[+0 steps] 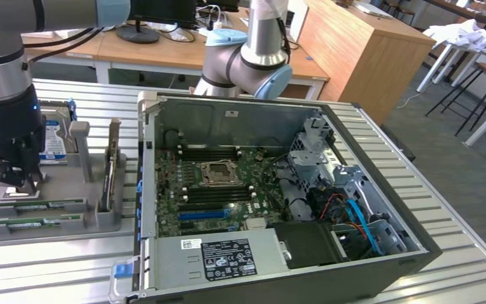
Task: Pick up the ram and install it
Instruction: 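Pick up the ram and move it above insertion slot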
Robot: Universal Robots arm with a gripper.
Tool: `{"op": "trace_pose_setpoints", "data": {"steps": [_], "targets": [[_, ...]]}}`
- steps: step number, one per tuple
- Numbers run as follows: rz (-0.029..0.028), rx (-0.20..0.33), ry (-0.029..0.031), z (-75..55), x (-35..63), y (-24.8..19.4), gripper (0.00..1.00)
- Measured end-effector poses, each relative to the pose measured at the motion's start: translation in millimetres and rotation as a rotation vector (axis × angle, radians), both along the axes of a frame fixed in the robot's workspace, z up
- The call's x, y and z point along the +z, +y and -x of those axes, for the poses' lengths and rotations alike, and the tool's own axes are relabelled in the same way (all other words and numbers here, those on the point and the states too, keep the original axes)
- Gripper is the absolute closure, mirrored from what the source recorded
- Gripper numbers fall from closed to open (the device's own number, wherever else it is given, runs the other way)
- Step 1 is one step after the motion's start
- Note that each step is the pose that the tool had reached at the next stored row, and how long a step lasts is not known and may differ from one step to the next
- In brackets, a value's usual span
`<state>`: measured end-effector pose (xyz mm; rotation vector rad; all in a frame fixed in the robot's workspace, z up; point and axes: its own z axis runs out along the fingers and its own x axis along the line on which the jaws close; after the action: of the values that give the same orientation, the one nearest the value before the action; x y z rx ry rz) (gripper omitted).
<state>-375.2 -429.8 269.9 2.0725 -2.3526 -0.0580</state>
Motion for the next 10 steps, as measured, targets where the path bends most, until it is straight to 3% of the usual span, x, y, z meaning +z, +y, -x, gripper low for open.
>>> {"op": "trace_pose_setpoints", "data": {"steps": [10], "targets": [[0.0000, 0.000, 0.0001, 0.0, -12.3, 0.0, 0.70]]}}
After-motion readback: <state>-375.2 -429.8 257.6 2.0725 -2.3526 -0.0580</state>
